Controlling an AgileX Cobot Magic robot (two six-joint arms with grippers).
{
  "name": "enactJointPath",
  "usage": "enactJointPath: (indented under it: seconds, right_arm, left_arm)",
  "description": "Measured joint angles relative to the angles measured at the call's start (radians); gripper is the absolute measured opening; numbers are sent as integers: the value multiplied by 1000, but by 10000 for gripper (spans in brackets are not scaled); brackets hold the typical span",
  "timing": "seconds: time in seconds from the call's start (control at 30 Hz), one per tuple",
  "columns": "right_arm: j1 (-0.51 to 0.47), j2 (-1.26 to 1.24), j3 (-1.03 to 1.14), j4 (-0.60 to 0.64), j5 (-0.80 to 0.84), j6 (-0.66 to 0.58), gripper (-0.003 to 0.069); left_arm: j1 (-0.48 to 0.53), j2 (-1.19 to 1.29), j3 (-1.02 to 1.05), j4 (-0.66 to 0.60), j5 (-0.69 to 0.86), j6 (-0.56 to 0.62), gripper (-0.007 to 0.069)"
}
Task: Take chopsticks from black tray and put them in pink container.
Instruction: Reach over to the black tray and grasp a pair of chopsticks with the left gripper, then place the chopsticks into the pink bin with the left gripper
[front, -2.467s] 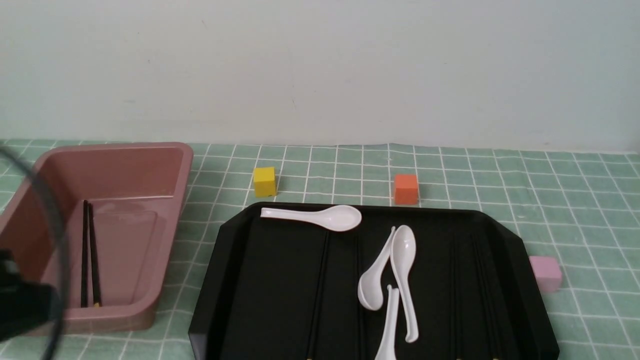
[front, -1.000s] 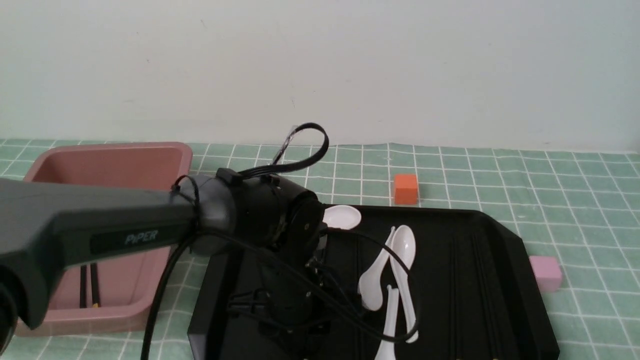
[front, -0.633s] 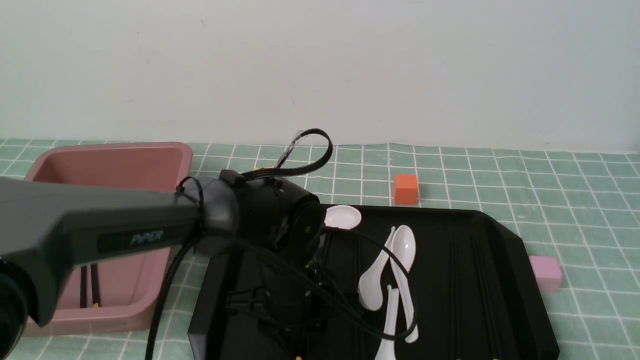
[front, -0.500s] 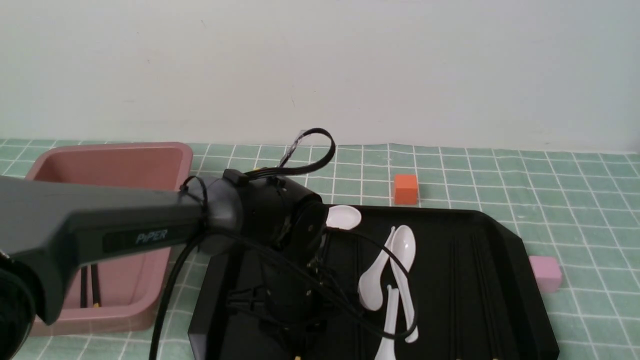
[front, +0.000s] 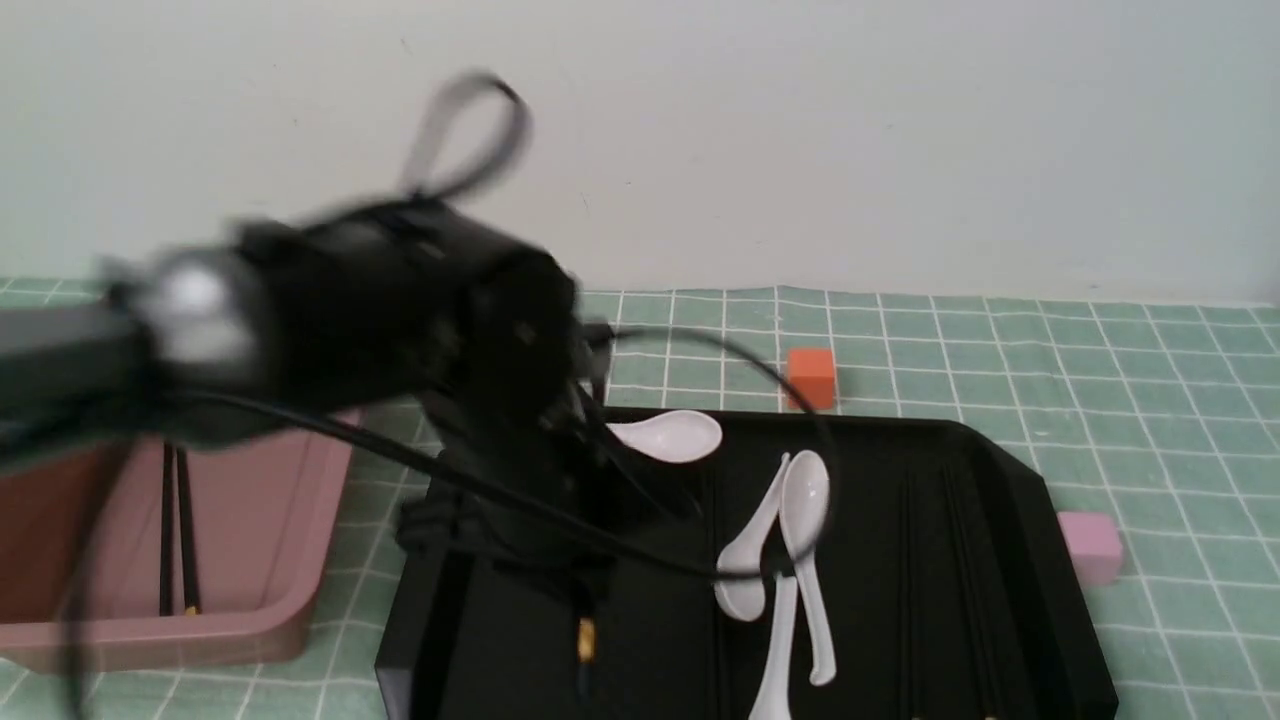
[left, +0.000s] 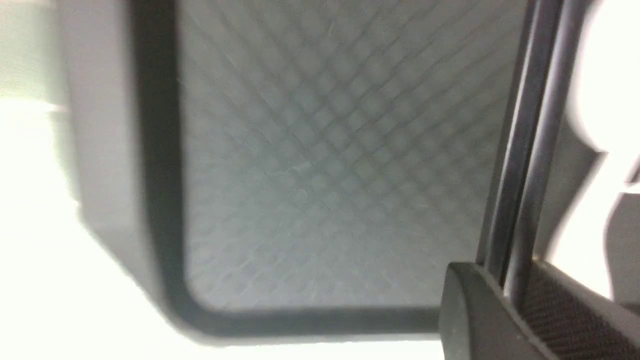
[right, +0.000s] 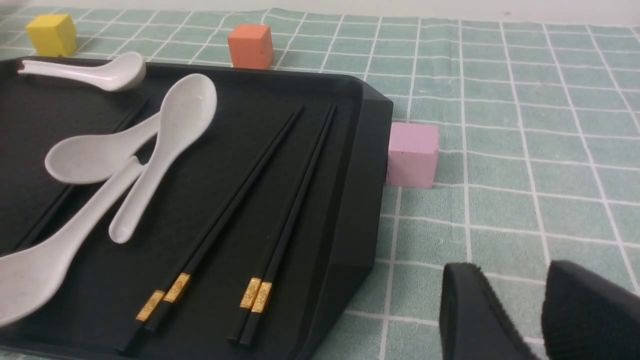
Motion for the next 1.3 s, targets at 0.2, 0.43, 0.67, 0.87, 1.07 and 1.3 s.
enactJointPath:
  seconds: [0.2,0.43,0.67,0.87,1.07,1.3]
  right_arm:
    - [0,0,0,0,0,0,240]
    - [0,0,0,0,0,0,240]
    - [0,0,0,0,0,0,240]
    - [0,0,0,0,0,0,240]
    - [0,0,0,0,0,0,240]
    - [0,0,0,0,0,0,240]
  left_arm:
    - [258,-204,0,113,143,30,102]
    - [524,-171,15,155,128,113,102]
    - [586,11,24,203,-22,133,102]
    - [586,137,24,202,-41,122,143]
    - [586,156,24,167,19,121,197]
    - [586,30,26,112,151,176,149]
